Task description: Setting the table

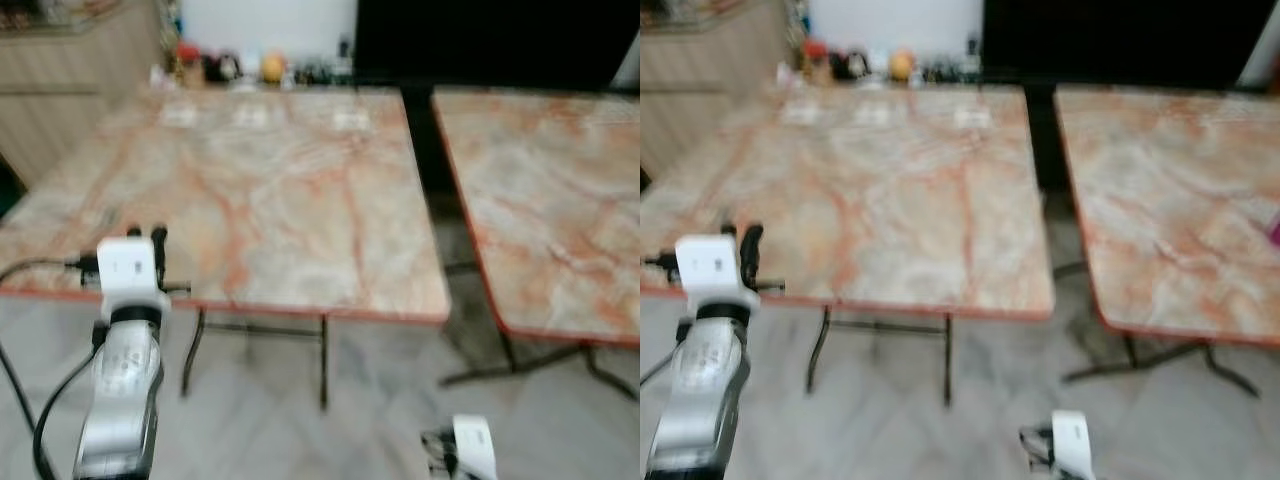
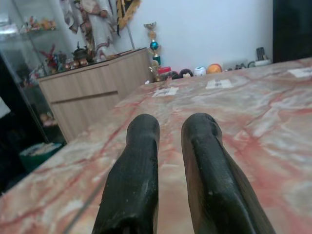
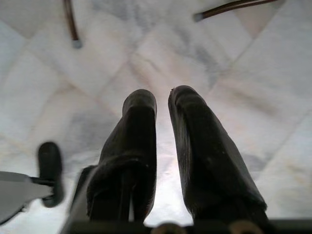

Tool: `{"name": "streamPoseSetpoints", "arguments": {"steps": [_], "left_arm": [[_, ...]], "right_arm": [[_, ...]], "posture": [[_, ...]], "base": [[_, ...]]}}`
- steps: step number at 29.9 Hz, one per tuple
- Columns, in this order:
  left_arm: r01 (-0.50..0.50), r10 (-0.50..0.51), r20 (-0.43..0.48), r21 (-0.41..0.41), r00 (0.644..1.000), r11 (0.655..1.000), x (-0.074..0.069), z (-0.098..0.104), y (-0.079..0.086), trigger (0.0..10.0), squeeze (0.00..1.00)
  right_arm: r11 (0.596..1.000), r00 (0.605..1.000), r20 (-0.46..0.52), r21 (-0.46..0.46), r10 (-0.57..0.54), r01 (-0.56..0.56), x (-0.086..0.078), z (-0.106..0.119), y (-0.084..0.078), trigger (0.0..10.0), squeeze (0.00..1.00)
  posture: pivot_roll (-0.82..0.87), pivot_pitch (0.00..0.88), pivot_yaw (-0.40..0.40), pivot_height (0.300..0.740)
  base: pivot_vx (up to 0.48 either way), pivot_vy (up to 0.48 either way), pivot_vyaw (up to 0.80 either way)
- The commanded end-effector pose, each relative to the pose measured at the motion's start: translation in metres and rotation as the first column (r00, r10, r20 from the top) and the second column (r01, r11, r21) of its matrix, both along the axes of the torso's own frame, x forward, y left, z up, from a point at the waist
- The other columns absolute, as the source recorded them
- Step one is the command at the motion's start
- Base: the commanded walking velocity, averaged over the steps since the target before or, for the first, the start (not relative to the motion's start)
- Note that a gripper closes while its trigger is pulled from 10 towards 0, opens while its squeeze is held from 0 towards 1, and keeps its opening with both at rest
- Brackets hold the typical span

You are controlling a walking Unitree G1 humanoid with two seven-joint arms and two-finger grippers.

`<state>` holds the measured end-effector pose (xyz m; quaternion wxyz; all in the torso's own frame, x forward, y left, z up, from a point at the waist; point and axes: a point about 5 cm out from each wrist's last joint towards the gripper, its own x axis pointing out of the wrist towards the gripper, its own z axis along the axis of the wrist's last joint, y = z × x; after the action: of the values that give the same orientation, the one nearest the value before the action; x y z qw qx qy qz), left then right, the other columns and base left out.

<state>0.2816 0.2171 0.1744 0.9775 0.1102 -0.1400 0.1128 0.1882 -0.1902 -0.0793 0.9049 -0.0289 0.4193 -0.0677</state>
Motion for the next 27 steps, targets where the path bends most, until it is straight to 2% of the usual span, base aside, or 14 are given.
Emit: {"name": "streamPoseSetpoints", "arguments": {"steps": [1,21,24,27], "left_arm": [[0.022,-0.022,0.012,0.001,1.0,1.0,0.001,0.004,-0.006,10.0,0.0],[0.056,-0.056,0.011,-0.002,0.998,0.998,0.002,0.004,-0.01,10.0,0.0],[0.137,-0.137,0.003,0.018,0.991,0.99,0.002,0.003,-0.019,10.0,0.0],[0.162,-0.162,-0.017,0.027,0.987,0.986,0.002,0.0,-0.024,10.0,0.0]], "right_arm": [[1.0,1.0,-0.018,-0.01,-0.021,0.021,-0.007,-0.002,-0.007,10.0,0.0],[1.0,1.0,-0.011,-0.011,-0.015,0.015,-0.005,-0.001,-0.006,10.0,0.0],[1.0,1.0,-0.013,-0.012,-0.012,0.012,-0.005,-0.002,-0.005,10.0,0.0],[1.0,1.0,-0.014,-0.012,-0.01,0.01,-0.005,-0.002,-0.005,10.0,0.0]], "posture": [[-0.03,0.042,0.02,0.732],[-0.02,0.042,0.018,0.732],[-0.02,0.043,0.015,0.732],[-0.02,0.042,0.015,0.732]], "base": [[0.0,0.48,0.0],[0.0,0.48,0.0],[0.0,0.182,0.0],[0.0,0.0,0.0]]}}
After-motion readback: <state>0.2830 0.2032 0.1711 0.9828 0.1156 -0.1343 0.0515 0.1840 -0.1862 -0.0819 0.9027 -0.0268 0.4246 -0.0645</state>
